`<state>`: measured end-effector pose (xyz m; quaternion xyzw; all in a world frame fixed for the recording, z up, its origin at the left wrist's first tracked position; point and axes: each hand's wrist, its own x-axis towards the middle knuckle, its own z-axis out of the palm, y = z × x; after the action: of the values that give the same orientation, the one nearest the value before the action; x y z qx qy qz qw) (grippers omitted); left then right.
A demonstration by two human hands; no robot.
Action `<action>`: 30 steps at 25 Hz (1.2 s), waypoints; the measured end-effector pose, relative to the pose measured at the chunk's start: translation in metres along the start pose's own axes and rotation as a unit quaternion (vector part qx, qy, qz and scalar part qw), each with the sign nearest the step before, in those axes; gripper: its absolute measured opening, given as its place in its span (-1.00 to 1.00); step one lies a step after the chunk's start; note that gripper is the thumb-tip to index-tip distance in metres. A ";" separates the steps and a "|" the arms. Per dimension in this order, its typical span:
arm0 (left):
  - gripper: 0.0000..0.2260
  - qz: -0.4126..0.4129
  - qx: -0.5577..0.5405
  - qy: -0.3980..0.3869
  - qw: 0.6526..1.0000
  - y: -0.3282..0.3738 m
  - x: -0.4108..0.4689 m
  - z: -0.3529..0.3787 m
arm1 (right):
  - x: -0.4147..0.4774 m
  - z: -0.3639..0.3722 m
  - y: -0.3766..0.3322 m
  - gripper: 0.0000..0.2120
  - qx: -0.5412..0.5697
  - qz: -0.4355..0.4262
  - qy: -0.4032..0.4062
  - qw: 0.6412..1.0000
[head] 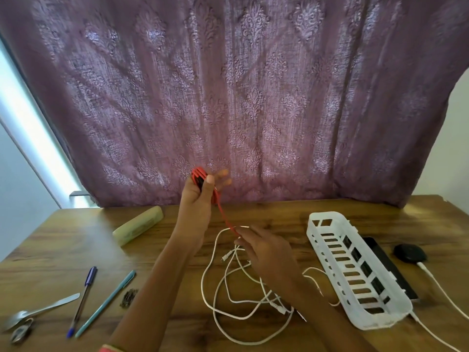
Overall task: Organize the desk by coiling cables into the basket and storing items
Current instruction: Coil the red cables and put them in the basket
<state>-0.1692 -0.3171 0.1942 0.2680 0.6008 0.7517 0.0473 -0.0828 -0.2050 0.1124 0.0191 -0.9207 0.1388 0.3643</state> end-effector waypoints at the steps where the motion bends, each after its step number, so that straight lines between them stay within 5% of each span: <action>1: -0.78 0.008 0.040 -0.004 0.999 -0.005 -0.002 -0.001 | 0.003 -0.005 -0.002 -0.73 -0.008 -0.023 0.021 0.999; 6: -0.87 -0.055 0.093 -0.126 0.986 -0.021 -0.020 -0.002 | 0.035 -0.048 -0.008 -0.78 0.053 -0.089 0.076 0.992; 12: -0.57 -0.157 -0.052 -0.222 0.961 0.004 -0.030 0.011 | 0.074 -0.067 0.012 -0.89 0.287 0.024 -0.018 0.957; 15: -0.64 -0.151 -0.093 -0.258 0.950 0.016 -0.034 0.016 | 0.079 -0.064 0.022 -0.87 0.364 0.062 -0.036 0.929; 22: -0.73 -0.160 -0.191 -0.183 0.951 0.021 -0.030 0.012 | 0.054 -0.046 0.015 -0.76 0.471 0.191 -0.035 0.860; 27: -0.72 -0.181 -0.209 -0.140 0.951 0.014 -0.029 0.005 | 0.040 -0.049 0.001 -0.72 0.547 0.321 -0.105 0.766; 30: -0.72 -0.185 -0.214 -0.141 0.949 0.008 -0.030 0.007 | 0.037 -0.056 -0.006 -0.74 0.527 0.323 -0.122 0.776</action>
<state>-0.1380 -0.3254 0.1924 0.2393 0.4516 0.7953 0.3261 -0.0723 -0.1929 0.1775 -0.0739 -0.6918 0.7089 0.1159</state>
